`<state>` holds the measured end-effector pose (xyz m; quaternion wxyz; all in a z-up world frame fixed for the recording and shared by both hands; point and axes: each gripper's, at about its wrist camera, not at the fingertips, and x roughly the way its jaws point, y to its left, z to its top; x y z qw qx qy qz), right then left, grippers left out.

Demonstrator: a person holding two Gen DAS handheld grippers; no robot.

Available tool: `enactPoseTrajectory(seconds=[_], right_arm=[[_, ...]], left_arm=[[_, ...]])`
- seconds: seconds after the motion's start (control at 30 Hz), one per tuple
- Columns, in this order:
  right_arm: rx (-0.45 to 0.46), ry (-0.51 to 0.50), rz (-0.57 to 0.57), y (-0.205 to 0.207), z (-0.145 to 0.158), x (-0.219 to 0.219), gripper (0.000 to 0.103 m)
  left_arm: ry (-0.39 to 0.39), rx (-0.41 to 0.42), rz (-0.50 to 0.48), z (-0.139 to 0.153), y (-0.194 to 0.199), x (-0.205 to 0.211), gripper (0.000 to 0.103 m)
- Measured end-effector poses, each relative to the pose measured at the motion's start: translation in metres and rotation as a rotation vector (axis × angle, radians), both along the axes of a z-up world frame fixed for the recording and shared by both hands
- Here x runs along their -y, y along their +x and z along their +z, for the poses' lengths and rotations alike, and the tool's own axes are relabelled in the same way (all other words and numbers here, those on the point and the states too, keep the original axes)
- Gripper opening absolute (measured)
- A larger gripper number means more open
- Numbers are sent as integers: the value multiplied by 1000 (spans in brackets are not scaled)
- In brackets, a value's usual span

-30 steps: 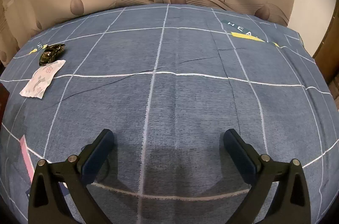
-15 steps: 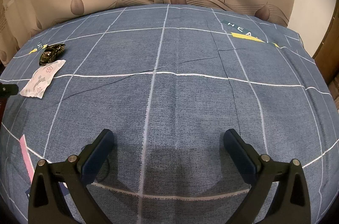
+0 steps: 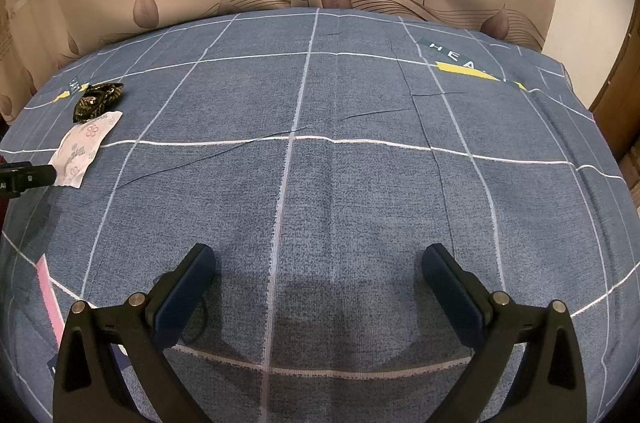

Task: Organize soft objects
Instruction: 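Grasp the dark gold-patterned scrunchie with the left gripper and lift it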

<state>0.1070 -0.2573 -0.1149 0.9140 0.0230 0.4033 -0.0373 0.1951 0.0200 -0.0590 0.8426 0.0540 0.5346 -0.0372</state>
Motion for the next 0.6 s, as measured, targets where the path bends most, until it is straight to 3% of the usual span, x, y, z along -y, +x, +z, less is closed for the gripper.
enactPoseTrajectory(seconds=[0.3, 0.6], right_arm=[[0, -1, 2, 0, 0, 0, 103], [1, -1, 3, 0, -1, 0, 103]], left_arm=[[61, 34, -69, 0, -9, 24, 69], [62, 21, -128, -4, -16, 48, 69]])
